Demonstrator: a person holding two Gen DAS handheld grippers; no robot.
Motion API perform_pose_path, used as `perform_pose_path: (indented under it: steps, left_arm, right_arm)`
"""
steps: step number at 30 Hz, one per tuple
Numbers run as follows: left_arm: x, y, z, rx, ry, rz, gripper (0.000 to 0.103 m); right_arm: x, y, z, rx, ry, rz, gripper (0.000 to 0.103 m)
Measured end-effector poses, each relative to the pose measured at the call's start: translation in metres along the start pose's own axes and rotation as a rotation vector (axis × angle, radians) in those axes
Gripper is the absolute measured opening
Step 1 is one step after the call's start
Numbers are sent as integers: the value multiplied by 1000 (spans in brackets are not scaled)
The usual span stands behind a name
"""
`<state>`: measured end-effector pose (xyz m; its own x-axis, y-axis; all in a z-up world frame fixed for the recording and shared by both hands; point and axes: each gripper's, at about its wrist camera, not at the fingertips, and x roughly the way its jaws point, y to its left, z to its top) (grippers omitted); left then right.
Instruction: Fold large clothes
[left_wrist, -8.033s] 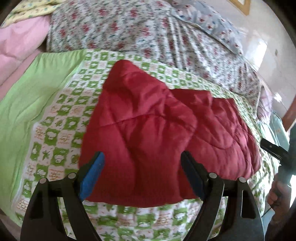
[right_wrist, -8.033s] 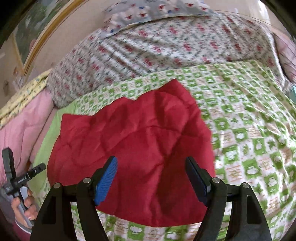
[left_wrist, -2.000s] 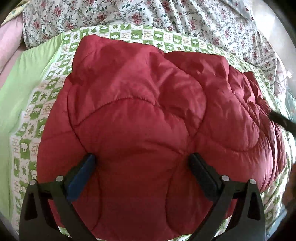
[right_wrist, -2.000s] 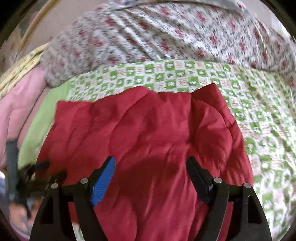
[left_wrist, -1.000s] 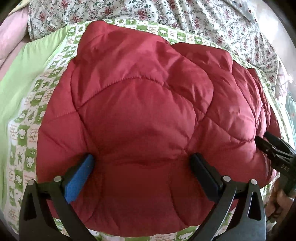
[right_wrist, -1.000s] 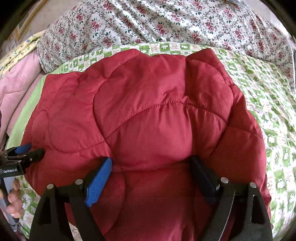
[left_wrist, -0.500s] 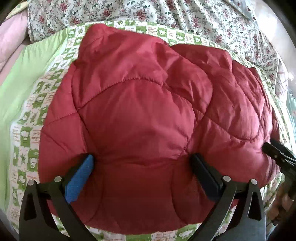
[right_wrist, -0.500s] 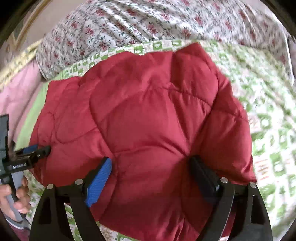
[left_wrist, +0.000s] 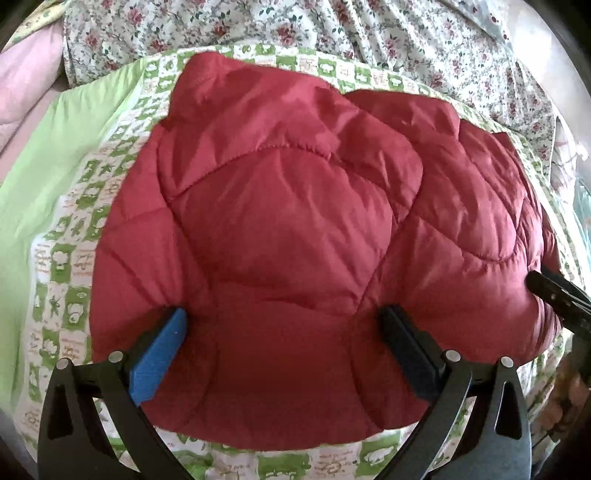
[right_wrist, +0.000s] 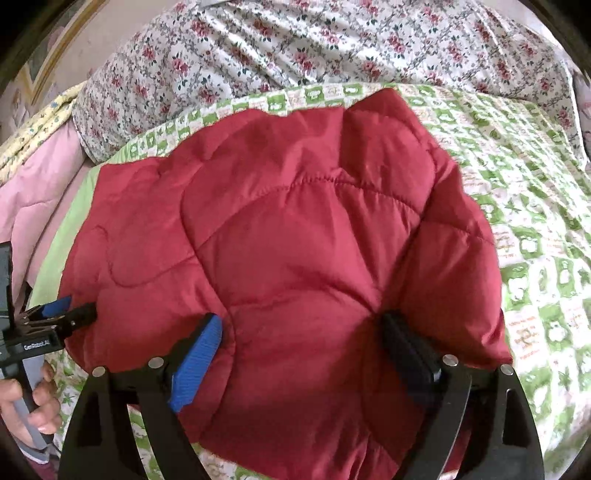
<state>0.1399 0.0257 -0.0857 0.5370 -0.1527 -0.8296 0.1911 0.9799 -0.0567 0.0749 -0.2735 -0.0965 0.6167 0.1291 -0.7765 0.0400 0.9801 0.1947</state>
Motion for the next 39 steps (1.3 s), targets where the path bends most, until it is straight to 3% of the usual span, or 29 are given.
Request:
perform_pose_path:
  steps: [4,8,18,20,24,30,33,39]
  left_arm:
    - [-23,1,-17,-13,-46,32,103]
    - [-37,-6,-36,29,-33,77,103]
    - [-54,-16,-93,105,49,113,103]
    - [-56,-18,-99,120,72,148,103]
    - [-64,-23,-103,154,94,213,103]
    - [-113,-27,-90,150,-28,129,103]
    - [-125,-29,-81,148,-56,145,103]
    - [-120,-24,-69,140,-60,150,103]
  right_arm:
    - [-27,11,-11,-19,-36,0,89]
    - [-50,23,-28,-59,-50,30,89]
    - [-72,36,-93,-114,58,72,89]
    - [-76,38,-101,-131,72,68,90]
    - [-88,50,-108,-190,85,51,90]
    - [-110,67,-100,-237,57,52,94]
    - [-120,75,-92,-256,34,58,100]
    - [-114,81,-80,-268,39,60,100]
